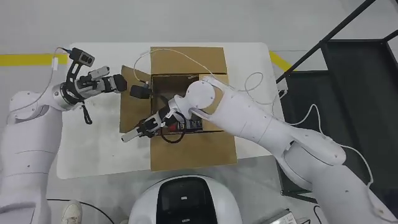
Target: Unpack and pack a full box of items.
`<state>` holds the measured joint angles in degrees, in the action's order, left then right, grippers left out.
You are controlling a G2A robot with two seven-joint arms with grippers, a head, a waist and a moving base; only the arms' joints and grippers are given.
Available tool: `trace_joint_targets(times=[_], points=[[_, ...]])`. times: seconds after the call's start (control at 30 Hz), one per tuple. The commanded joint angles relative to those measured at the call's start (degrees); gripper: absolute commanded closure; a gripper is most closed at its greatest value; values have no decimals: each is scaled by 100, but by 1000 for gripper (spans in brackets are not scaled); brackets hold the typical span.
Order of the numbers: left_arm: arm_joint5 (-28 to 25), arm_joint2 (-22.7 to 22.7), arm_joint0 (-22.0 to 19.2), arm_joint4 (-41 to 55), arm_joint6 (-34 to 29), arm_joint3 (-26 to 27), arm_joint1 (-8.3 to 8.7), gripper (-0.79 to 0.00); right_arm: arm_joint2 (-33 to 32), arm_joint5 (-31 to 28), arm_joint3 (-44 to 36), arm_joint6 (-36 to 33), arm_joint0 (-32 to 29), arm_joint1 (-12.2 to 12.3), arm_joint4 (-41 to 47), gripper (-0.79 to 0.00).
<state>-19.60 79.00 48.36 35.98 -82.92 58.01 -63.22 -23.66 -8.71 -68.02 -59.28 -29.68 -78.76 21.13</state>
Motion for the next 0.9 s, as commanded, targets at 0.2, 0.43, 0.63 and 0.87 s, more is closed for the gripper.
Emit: trace_joint_targets(times=[0.2,0.43,0.63,0.87], points=[[-90,-355,0,-293,343,-79,-54,-785,-519,1,-372,-22,-316,226,-185,-785],[-108,-323,130,-857,852,-69,10,-785,-1560,-64,-764,-220,-946,702,-284,-785],[-132,-529,102,-1399,1311,-162,-1,-785,-2735,-11,-1247,-523,-1828,1160,-232,-785],[-149,-855,33,-1919,1702,-253,-49,-785,-3996,18,-1887,-698,-2861,1544,-150,-785]])
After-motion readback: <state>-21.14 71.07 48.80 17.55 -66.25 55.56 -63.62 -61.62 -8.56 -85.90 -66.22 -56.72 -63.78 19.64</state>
